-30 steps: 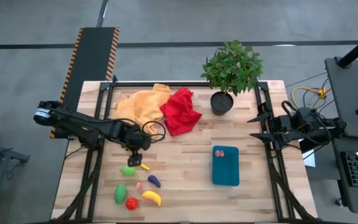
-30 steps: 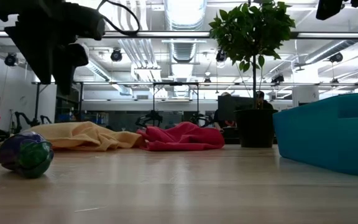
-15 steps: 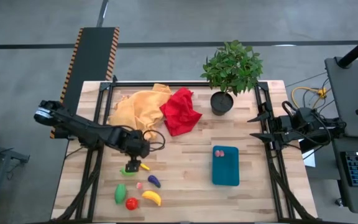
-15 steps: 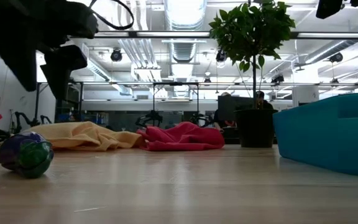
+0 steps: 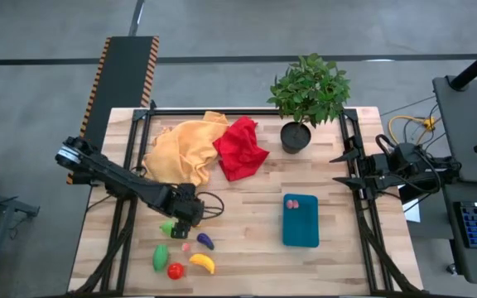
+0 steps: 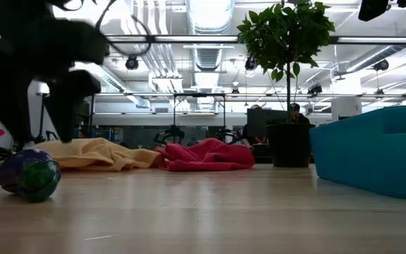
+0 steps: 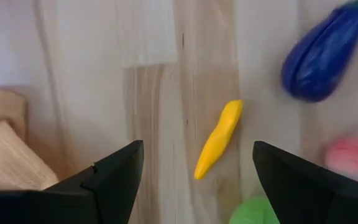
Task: Pick and placing Produce into tupperware
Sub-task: Put the top corn into blue bin
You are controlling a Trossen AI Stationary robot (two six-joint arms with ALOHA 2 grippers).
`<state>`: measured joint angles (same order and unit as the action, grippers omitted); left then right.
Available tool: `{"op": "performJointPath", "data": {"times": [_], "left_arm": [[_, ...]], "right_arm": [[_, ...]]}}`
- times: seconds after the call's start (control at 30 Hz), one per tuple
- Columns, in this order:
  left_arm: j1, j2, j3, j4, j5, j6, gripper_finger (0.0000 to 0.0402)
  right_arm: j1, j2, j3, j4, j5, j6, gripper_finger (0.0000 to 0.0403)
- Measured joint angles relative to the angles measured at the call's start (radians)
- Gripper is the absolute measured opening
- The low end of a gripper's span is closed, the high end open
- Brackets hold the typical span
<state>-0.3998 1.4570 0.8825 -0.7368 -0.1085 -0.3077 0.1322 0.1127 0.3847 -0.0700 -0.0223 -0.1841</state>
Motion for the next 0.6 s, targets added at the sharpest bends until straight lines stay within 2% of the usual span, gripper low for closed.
{"op": "performJointPath", "data": {"times": [0.3,0.6], "left_arm": [[-0.018,0.16,0.005,-0.005,0.031,0.0,0.0286],[-0.02,0.194,0.017,-0.003,0.039,0.008,0.0285]], "right_arm": [[0.0,0.0,0.0,0.0,0.0,0.0,0.0224],[0.0,0.0,0.0,0.0,0.0,0.0,0.0224]]}}
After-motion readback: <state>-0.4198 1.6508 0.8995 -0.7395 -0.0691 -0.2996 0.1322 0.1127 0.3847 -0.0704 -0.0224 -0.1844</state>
